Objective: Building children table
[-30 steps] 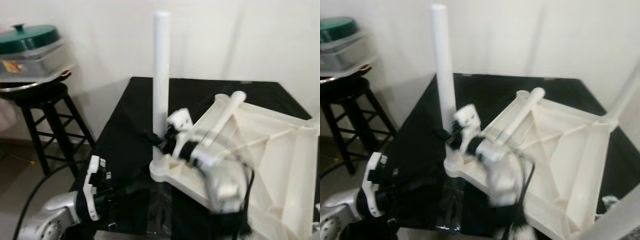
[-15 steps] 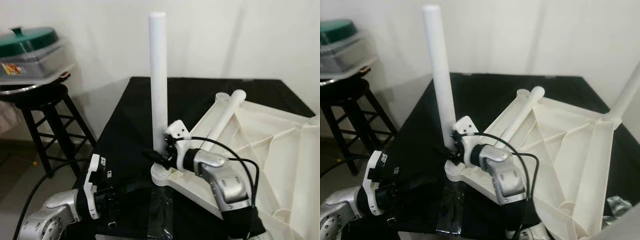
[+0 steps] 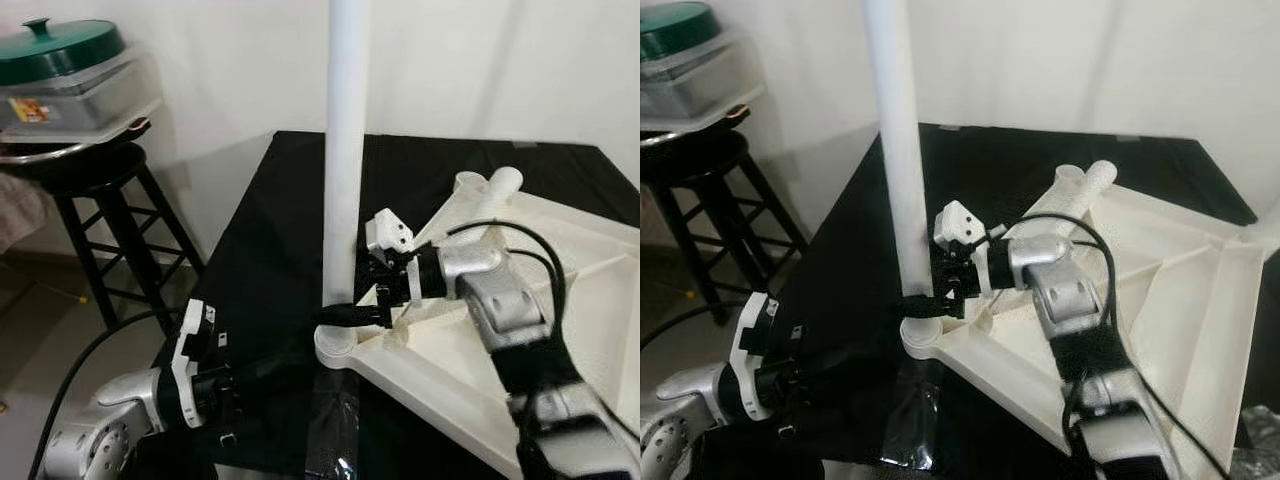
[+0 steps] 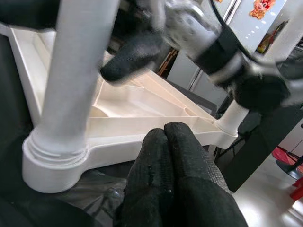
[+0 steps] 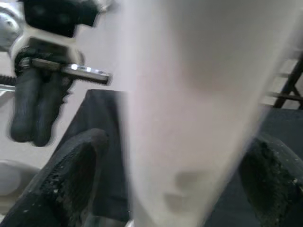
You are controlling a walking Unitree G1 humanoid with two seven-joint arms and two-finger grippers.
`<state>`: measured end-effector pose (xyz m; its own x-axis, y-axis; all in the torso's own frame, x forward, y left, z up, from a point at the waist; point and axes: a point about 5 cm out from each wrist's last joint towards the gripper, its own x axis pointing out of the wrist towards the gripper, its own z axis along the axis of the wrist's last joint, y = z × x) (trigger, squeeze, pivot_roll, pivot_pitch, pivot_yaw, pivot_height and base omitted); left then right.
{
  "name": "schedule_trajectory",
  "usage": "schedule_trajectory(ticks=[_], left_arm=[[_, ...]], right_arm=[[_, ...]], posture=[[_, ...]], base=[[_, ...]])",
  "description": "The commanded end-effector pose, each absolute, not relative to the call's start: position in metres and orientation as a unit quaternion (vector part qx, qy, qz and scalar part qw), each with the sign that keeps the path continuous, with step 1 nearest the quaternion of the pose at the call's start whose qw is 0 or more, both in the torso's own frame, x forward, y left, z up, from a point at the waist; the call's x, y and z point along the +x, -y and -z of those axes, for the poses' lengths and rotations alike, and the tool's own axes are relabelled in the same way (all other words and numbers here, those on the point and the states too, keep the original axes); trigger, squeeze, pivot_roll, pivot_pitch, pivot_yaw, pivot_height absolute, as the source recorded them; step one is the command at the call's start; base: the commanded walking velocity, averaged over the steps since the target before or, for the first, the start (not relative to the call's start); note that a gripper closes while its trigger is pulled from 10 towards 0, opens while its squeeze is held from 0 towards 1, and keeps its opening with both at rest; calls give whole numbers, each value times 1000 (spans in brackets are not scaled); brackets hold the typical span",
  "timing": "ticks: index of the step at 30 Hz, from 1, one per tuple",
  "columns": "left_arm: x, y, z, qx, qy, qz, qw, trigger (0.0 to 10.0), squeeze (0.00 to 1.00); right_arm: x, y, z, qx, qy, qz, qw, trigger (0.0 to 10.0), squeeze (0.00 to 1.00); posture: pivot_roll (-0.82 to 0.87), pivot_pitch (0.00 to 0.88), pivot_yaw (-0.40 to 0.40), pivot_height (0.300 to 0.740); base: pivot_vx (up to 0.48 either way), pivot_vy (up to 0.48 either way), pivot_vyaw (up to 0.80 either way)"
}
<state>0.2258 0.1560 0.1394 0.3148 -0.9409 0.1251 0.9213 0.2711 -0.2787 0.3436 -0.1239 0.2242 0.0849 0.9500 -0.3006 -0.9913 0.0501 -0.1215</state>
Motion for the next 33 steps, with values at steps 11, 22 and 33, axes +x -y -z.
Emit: schedule_trajectory(ticks=[11, 22, 33], left_arm=[[222, -157, -137, -150, -45, 584, 796, 10000, 0], [221, -157, -138, -154, -44, 587, 794, 10000, 0], [225, -160, -136, -151, -52, 593, 789, 10000, 0]], right_arm=[[352, 125, -235, -118, -69, -727, 673, 0, 0], [332, 134, -195, -131, -77, -655, 741, 0, 0], [294, 73, -142, -127, -116, -372, 912, 0, 0]], posture=[[5, 11, 11, 740], [-32, 29, -2, 740], [-30, 0, -4, 740]], base=[[0, 0, 0], [0, 0, 0], [0, 0, 0]])
